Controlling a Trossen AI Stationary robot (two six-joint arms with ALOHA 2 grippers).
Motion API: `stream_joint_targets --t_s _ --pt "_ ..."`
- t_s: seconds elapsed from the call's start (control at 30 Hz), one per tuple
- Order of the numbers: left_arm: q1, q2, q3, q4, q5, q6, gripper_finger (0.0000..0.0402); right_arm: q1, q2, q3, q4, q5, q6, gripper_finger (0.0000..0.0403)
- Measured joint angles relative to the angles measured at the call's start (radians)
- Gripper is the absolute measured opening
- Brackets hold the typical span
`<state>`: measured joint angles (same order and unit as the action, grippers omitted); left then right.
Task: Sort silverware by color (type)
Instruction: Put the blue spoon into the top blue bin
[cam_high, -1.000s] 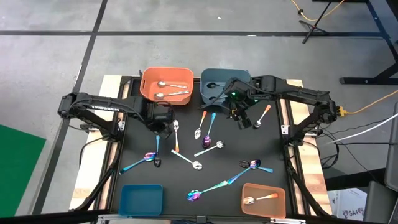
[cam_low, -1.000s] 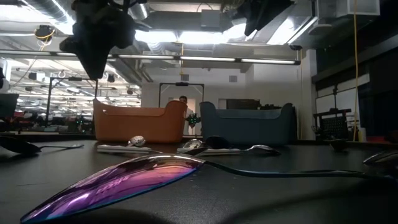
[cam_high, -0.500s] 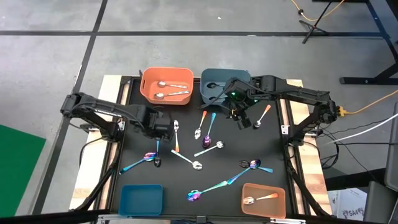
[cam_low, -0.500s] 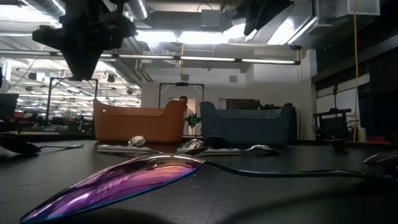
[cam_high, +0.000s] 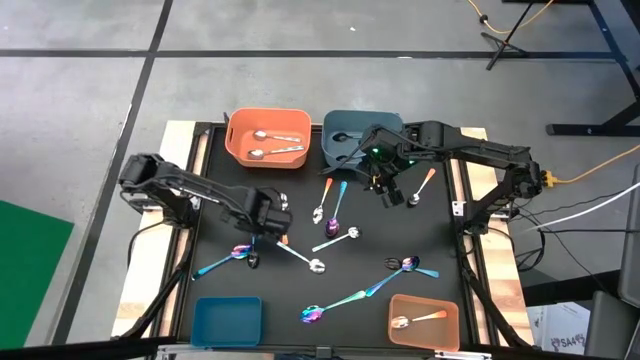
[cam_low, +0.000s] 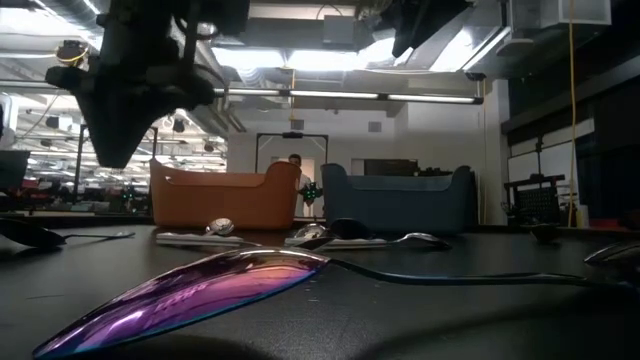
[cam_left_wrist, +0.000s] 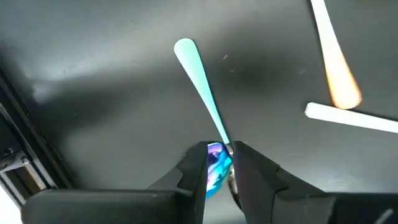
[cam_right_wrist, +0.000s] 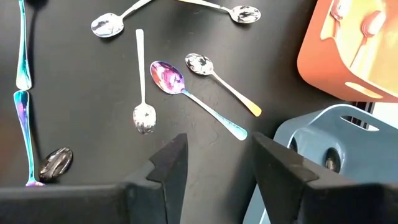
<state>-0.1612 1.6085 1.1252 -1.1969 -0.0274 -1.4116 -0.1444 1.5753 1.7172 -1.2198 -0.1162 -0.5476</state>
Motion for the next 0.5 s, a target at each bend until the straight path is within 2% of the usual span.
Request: stream_joint_targets --t_s 0.37,0.5 --pt "-0.037 0.076 -0.001 0.009 -0.003 0.007 0.007 0.0 0.0 0.0 -0.001 0.0 0.0 0.0166" --pt "-0.05 0.076 -0.037 0.066 -0.006 -0.015 0.007 0.0 0.0 0.0 -0.001 0.0 0.0 0.0166"
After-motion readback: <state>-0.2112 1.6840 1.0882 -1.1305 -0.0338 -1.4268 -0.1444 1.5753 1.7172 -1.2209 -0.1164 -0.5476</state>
